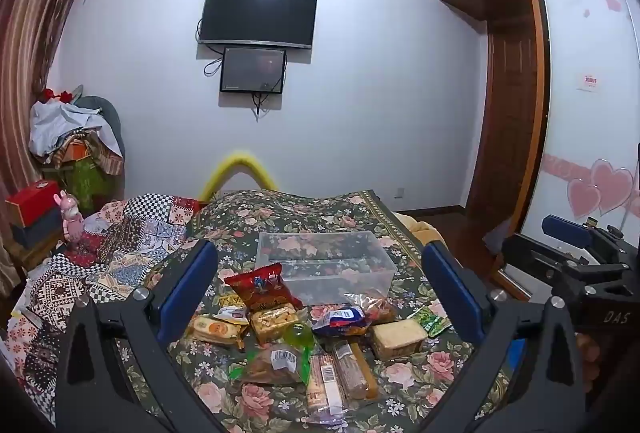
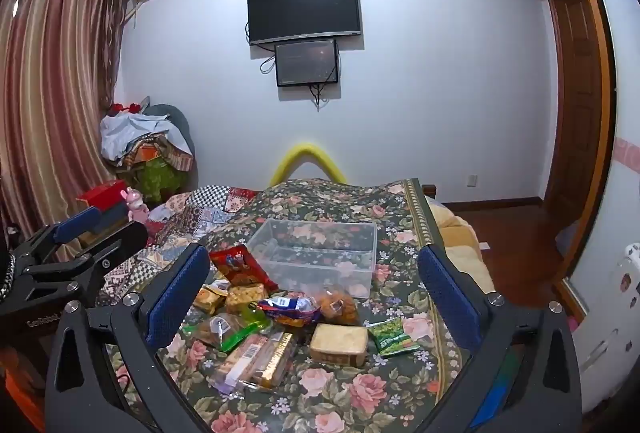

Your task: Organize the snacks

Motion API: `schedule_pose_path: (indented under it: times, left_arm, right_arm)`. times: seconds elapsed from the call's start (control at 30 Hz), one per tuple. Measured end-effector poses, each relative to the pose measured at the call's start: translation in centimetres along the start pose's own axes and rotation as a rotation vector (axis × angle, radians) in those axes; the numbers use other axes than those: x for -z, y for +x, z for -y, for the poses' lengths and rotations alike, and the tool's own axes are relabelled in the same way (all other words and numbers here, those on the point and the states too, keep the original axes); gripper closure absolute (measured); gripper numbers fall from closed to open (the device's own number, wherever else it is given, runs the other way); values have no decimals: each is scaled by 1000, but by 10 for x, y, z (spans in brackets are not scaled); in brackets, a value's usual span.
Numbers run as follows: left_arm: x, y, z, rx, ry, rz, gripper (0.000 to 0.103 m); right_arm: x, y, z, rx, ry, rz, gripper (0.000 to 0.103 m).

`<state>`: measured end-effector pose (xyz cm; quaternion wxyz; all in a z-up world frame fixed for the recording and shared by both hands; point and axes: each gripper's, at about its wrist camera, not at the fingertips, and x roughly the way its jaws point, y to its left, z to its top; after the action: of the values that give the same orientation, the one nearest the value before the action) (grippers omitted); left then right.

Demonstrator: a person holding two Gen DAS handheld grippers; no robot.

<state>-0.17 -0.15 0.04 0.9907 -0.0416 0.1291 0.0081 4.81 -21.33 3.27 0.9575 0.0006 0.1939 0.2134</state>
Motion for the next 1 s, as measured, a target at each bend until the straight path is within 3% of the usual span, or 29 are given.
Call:
schedule_pose_path:
  times: [0.27, 1.0]
  left_arm:
    - [11, 5, 1, 2, 7, -4, 0]
    - [5, 6, 5, 4, 18, -4, 0]
  right_arm:
    - [0, -2, 1, 4, -3, 4, 0]
    - [-1, -5, -1, 3, 10, 16, 0]
